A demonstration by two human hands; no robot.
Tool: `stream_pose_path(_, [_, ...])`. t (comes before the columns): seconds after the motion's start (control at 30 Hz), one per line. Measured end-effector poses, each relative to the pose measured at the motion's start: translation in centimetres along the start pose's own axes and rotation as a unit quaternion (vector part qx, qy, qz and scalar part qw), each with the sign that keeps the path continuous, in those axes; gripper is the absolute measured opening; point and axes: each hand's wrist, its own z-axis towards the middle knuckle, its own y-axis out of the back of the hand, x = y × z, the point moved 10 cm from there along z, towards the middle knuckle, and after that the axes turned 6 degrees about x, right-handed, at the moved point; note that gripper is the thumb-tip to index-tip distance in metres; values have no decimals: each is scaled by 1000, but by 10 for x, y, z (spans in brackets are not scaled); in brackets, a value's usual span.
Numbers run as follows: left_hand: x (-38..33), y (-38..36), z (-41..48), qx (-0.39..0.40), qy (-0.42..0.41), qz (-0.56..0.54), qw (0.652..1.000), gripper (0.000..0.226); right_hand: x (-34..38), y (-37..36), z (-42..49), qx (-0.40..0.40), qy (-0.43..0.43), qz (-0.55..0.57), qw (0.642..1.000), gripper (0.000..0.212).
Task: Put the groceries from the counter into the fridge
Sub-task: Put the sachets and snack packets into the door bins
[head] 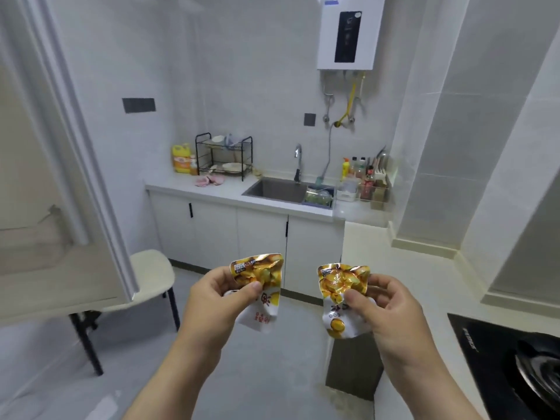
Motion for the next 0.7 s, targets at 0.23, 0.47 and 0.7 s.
stream_pose_path(0.23, [-19, 83, -55, -135, -23, 9, 991, 26, -4, -86, 3, 143, -13, 14, 989, 31])
stream_pose_path(0.47, [-48, 149, -98, -229, -43, 0, 972, 20, 15, -164, -9, 242, -8, 25, 970, 27])
stream_pose_path(0.7, [-56, 184, -98, -255, -50, -3, 966, 20, 28, -204, -7, 266, 3, 15, 964, 28])
